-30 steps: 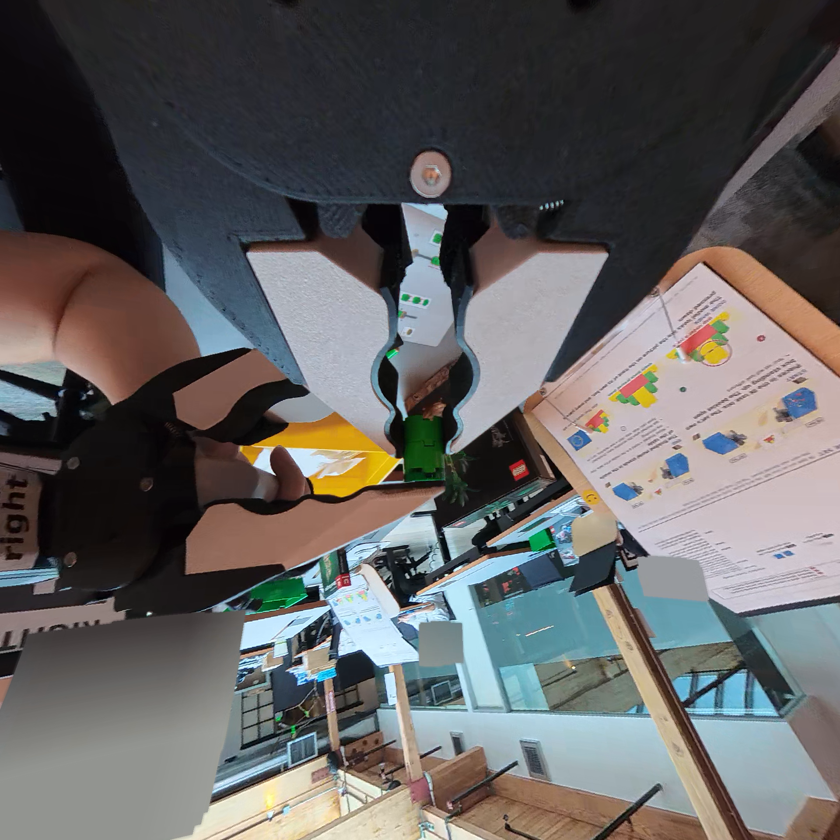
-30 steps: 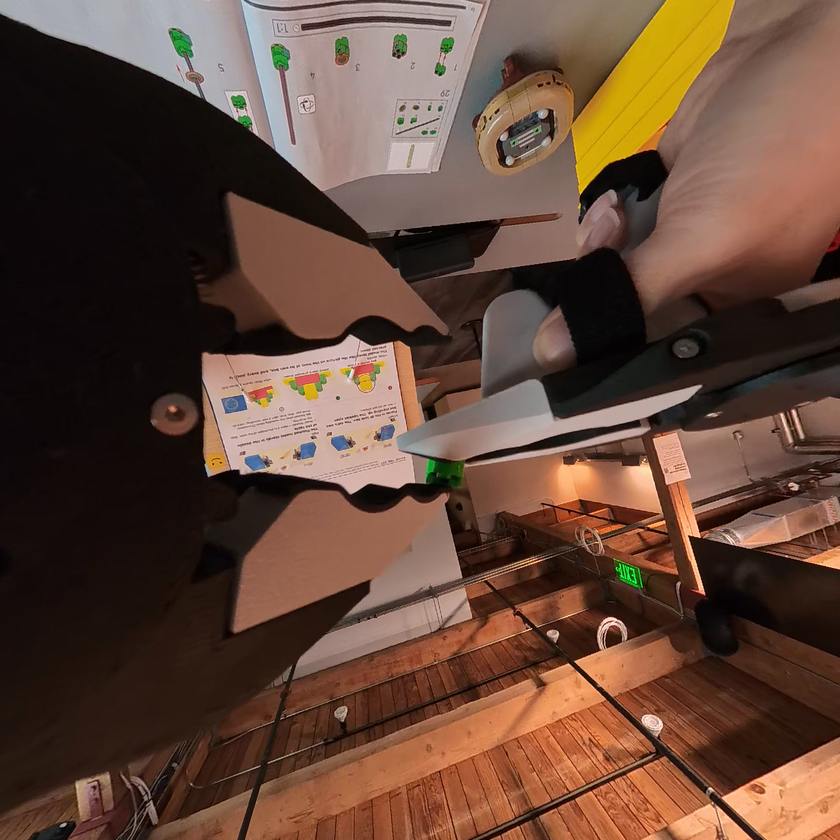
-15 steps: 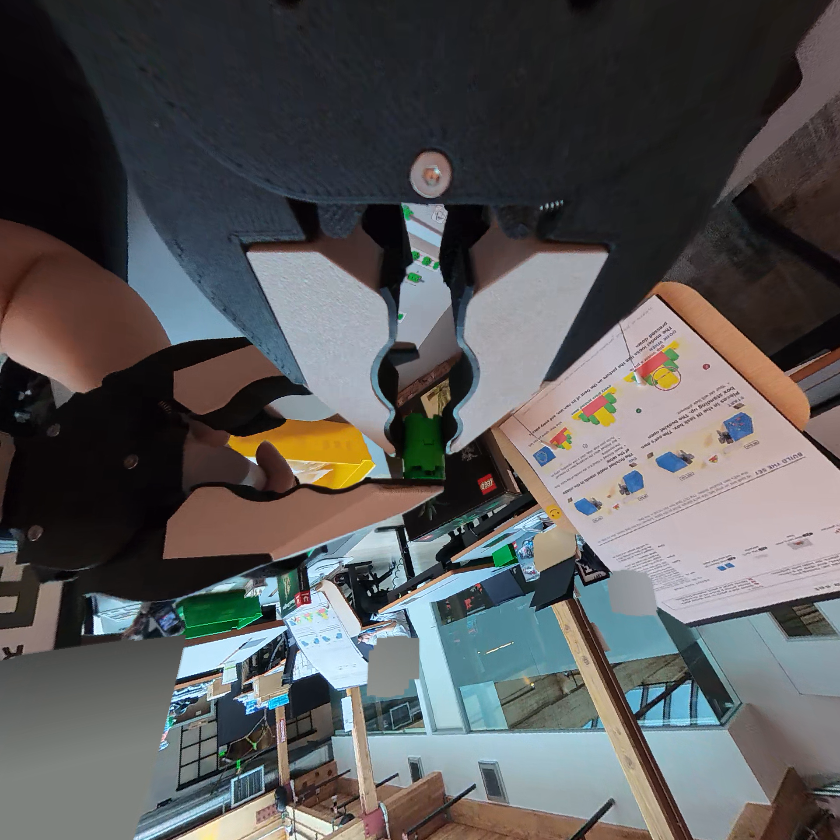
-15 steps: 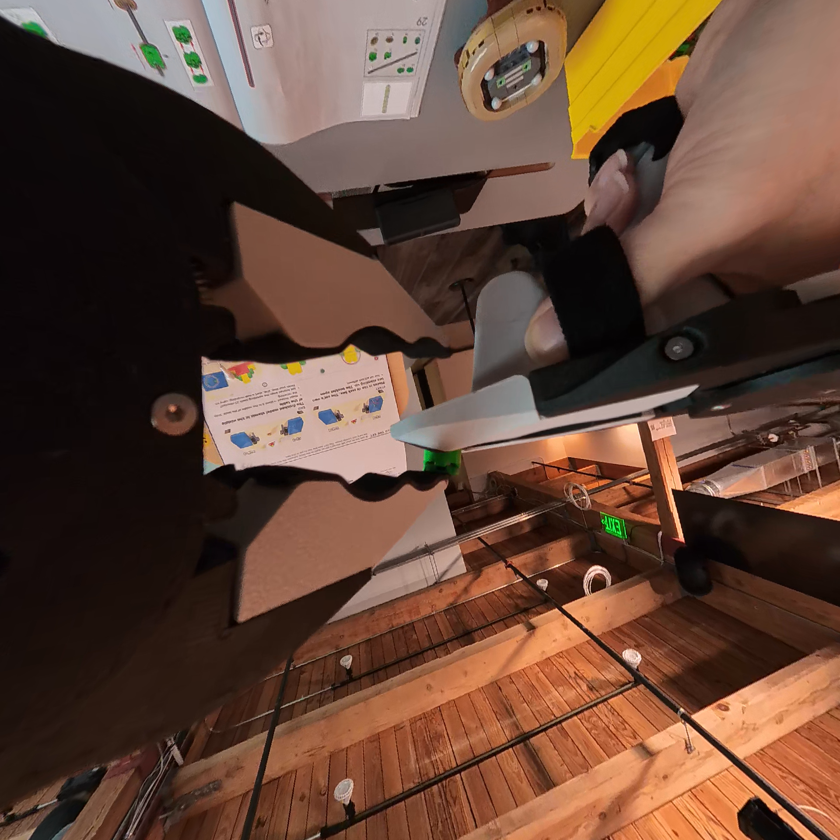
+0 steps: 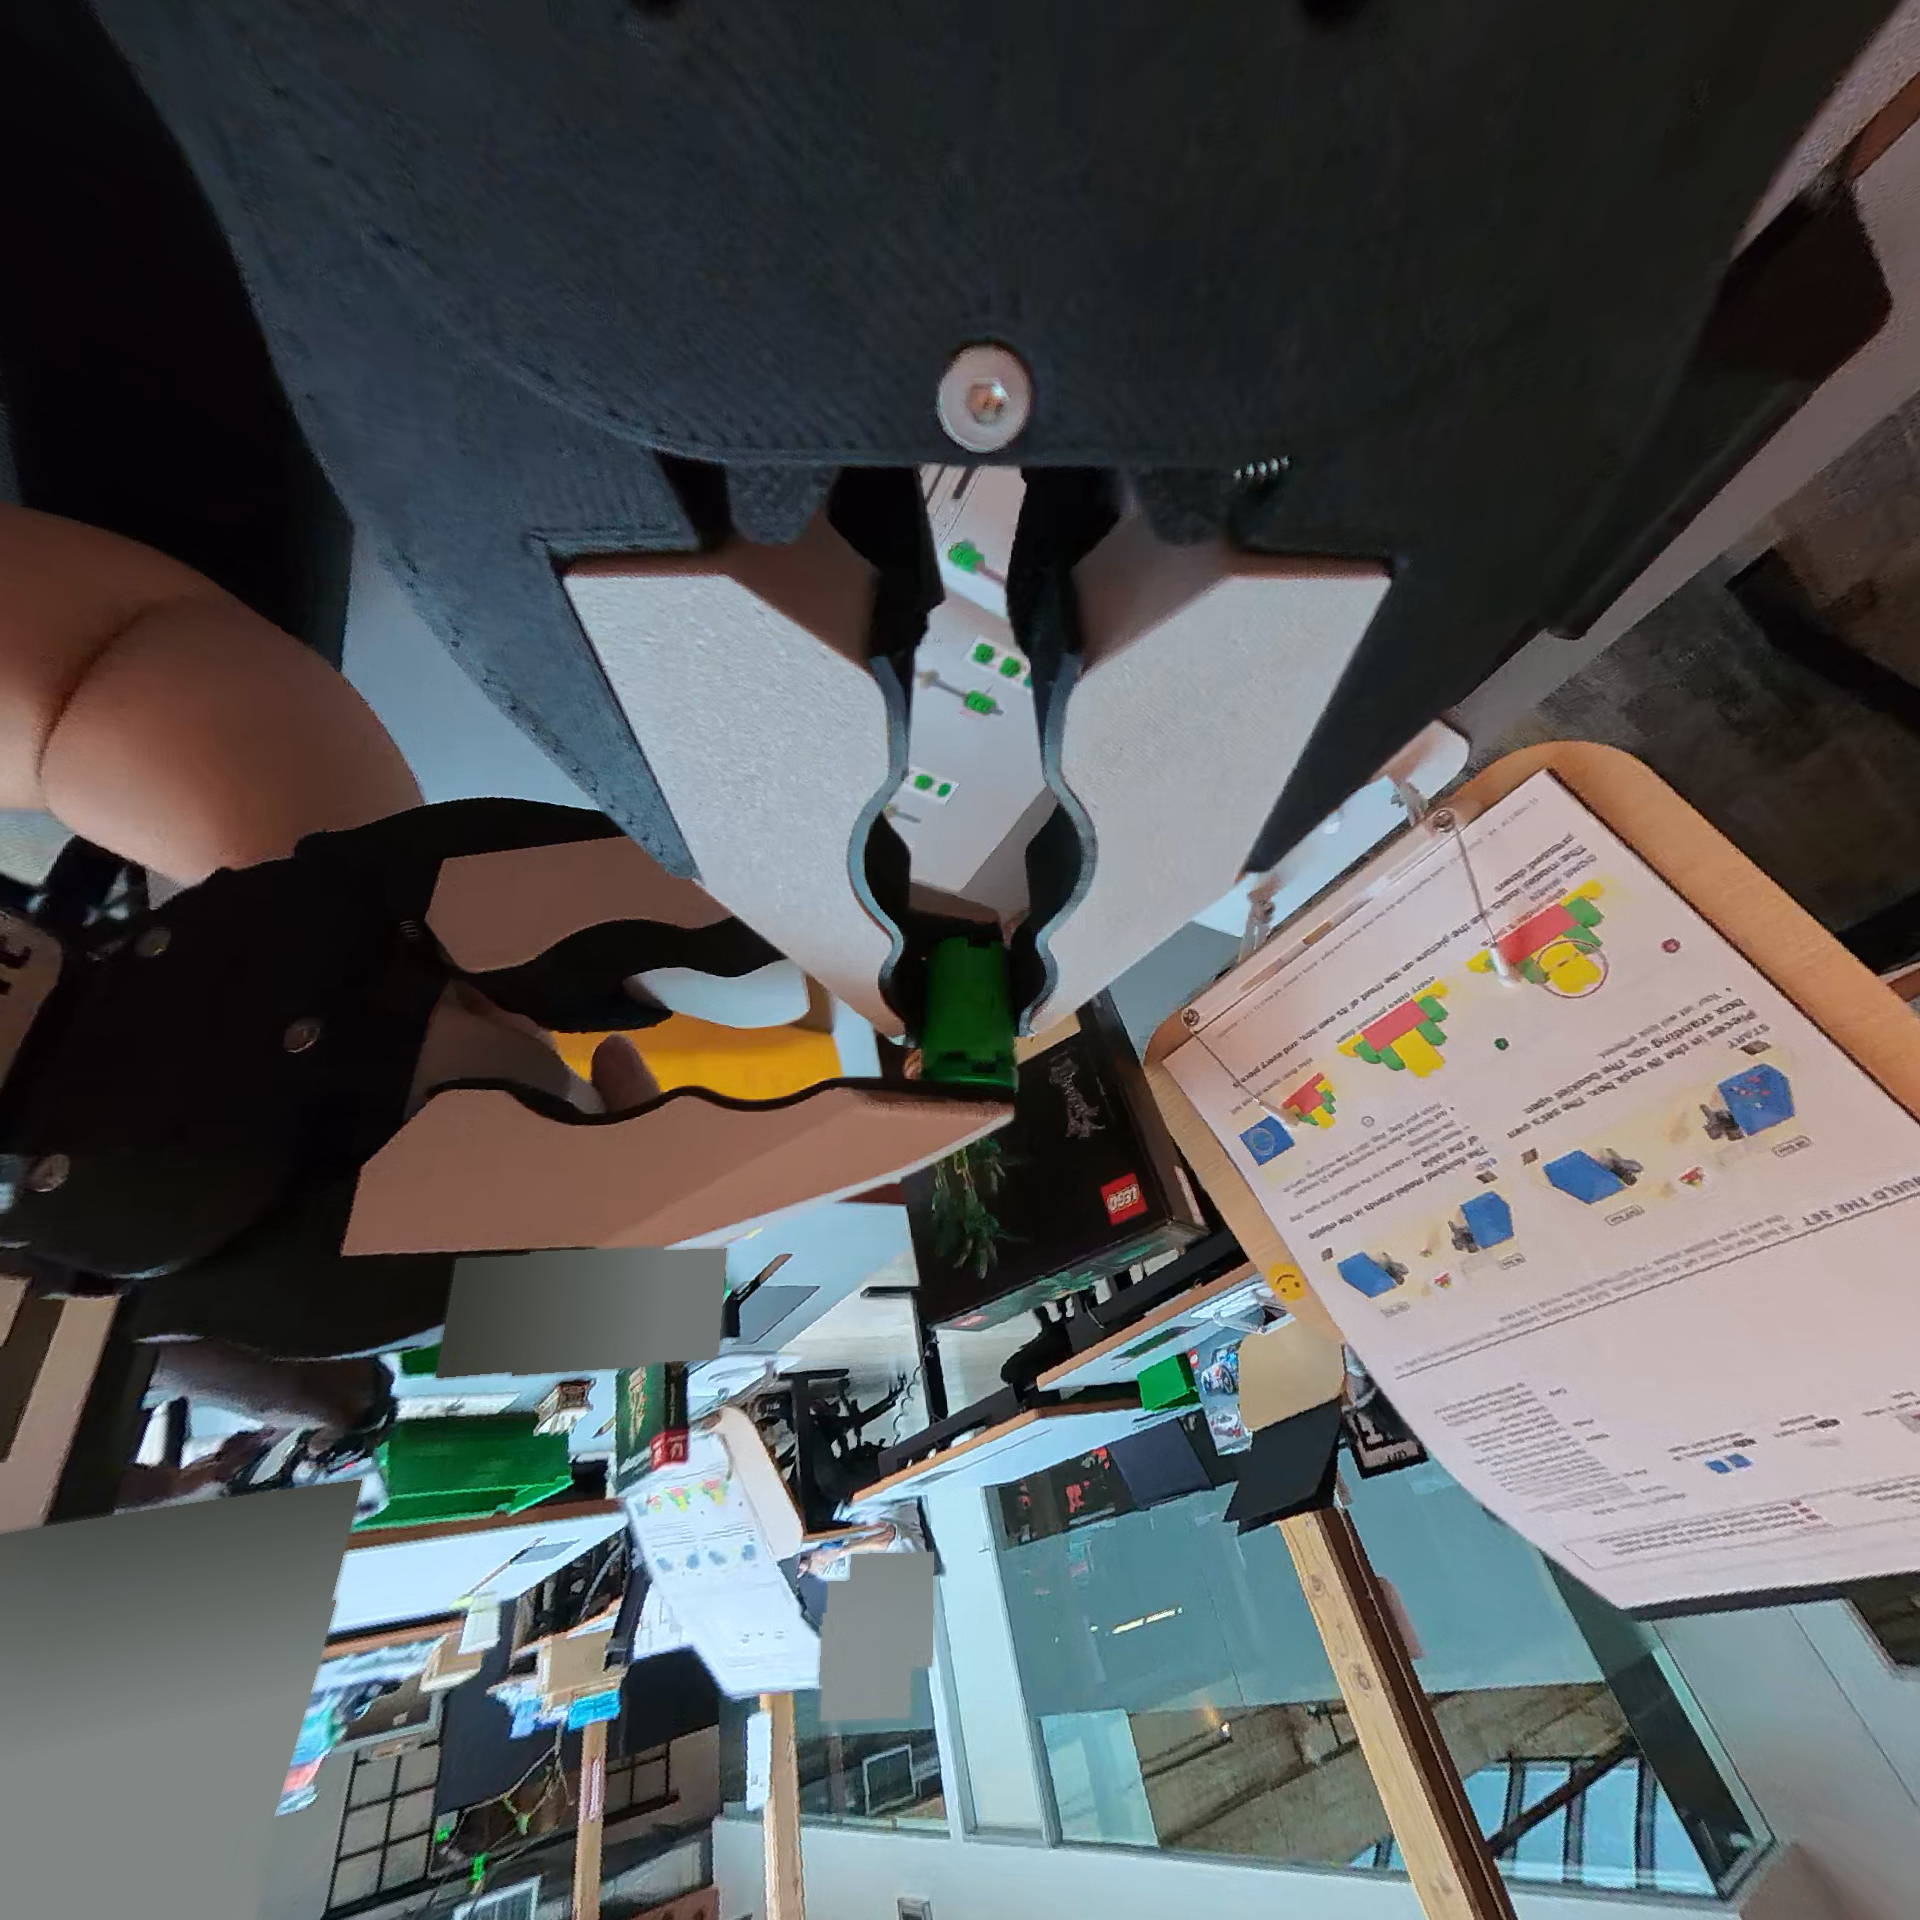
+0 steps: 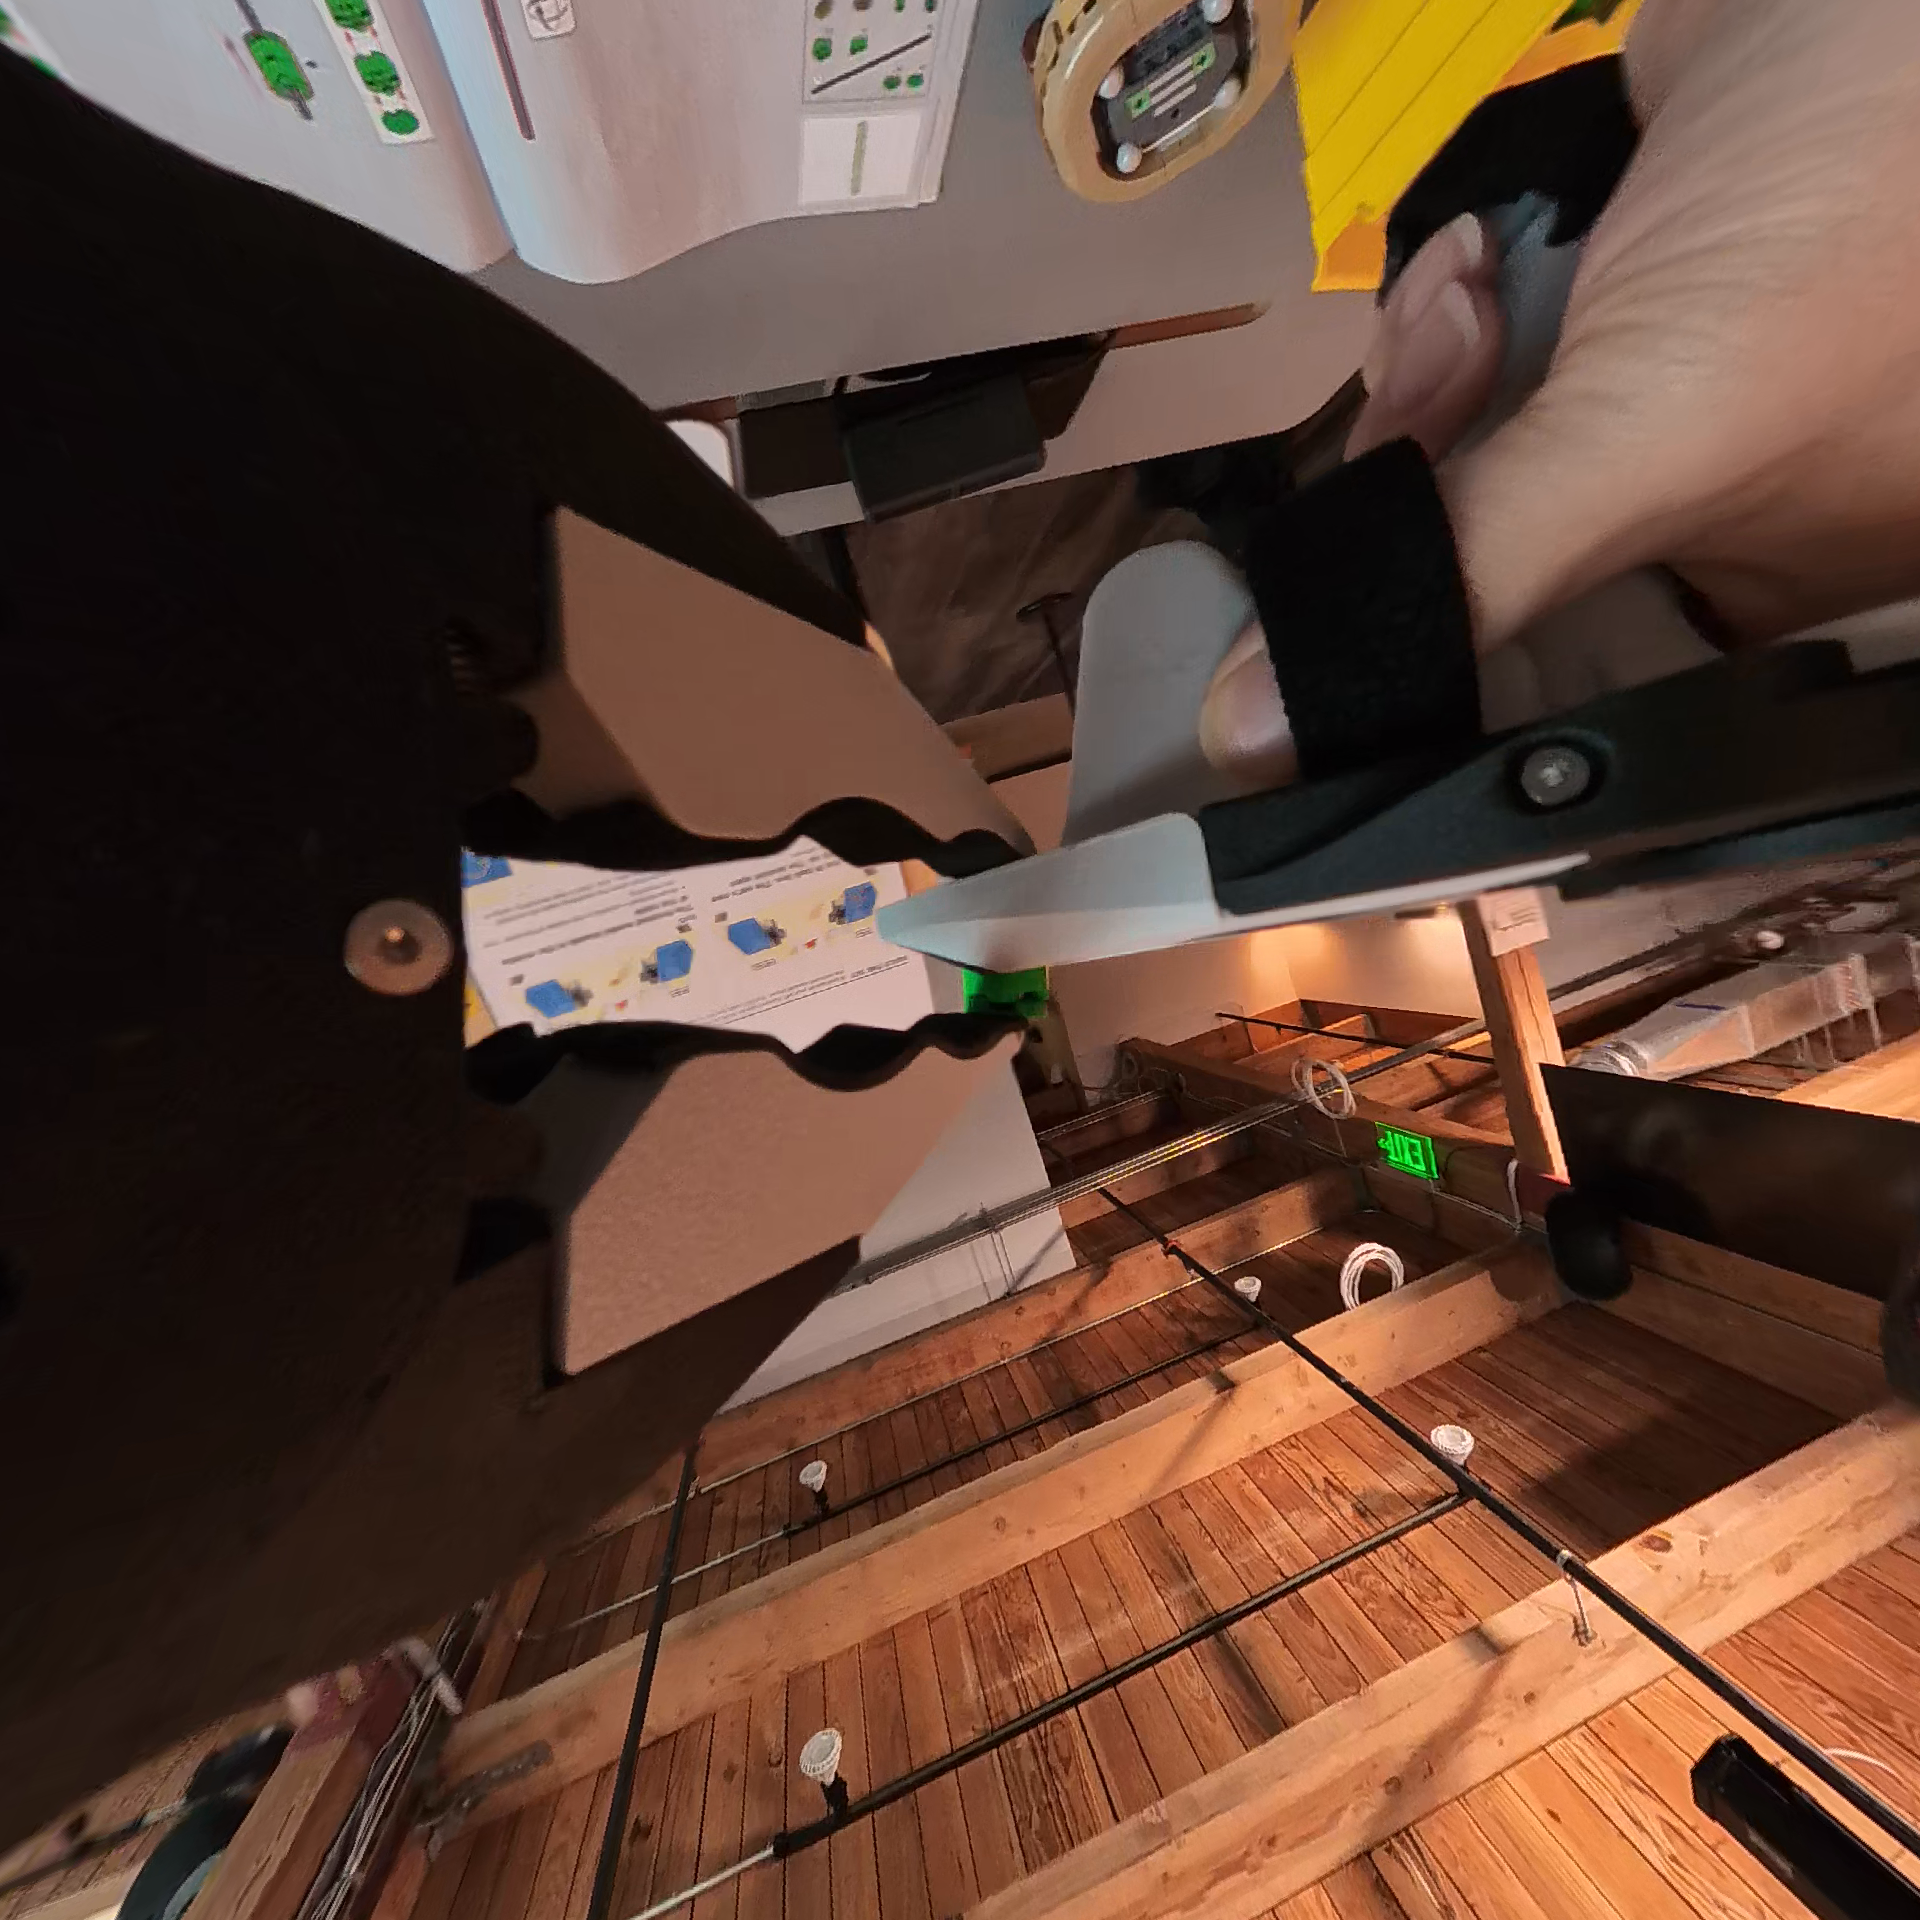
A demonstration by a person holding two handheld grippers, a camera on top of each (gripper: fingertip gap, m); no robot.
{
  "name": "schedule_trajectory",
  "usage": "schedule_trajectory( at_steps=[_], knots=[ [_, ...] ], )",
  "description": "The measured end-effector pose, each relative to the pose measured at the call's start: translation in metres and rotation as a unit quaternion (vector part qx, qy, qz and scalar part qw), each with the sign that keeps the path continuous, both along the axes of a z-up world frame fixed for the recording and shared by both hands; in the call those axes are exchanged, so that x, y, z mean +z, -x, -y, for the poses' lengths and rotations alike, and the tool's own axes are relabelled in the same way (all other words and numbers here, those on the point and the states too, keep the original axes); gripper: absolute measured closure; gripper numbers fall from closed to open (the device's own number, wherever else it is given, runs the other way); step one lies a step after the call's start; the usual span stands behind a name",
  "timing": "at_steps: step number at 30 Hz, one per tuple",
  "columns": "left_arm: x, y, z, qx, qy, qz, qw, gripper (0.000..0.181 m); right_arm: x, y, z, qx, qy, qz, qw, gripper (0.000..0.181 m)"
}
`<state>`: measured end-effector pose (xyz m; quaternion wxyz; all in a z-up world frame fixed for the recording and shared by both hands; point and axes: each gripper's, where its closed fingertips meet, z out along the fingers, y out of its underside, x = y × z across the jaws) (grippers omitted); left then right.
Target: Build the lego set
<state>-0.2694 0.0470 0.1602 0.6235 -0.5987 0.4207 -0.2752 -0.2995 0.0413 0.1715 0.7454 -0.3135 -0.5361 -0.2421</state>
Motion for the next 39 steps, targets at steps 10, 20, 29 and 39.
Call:
schedule_trajectory(
  at_steps=[10,20,29,39],
  knots=[
    [0.003,-0.001,0.021,-0.101,0.034,0.024,0.994,0.165,0.000,0.001,0.016,0.080,0.027,-0.008,0.996,0.159],
    [0.014,0.014,0.042,-0.230,0.123,0.094,0.961,0.162,0.008,-0.004,0.031,0.158,0.072,-0.049,0.984,0.159],
    [0.020,0.016,0.057,-0.341,0.189,0.138,0.911,0.167,0.009,-0.004,0.050,0.246,0.103,-0.055,0.962,0.158],
    [0.011,0.008,0.062,-0.353,0.201,0.112,0.907,0.168,0.007,-0.006,0.051,0.243,0.084,-0.041,0.966,0.158]
  ],
)
